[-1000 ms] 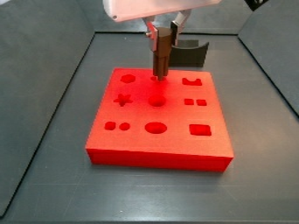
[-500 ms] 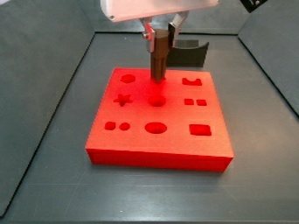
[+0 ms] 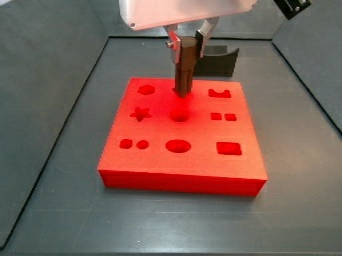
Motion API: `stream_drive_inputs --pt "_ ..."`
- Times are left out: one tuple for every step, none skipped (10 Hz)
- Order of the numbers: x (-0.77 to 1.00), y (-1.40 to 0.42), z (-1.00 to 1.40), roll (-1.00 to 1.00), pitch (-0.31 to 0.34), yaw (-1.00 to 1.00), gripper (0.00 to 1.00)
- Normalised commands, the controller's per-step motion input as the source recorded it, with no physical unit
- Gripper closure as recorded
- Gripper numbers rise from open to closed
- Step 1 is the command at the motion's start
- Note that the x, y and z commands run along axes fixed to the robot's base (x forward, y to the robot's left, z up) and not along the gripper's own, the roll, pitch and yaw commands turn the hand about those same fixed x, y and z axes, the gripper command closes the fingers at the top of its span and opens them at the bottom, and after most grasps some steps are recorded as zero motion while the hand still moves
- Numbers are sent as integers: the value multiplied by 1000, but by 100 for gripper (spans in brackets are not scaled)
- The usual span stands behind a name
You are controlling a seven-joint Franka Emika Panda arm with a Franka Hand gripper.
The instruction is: Insert the 3 prong object.
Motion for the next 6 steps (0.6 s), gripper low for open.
stream_drive_inputs --pt "0 0 -174 19 0 0 100" --pt "-86 0 -143 0 0 0 100" --pt "-131 0 -157 7 -1 0 100" --pt "-186 9 -203 0 -31 0 100" --pt "-114 3 -180 0 -24 0 100" --pt "-11 -34 -151 7 -4 0 100"
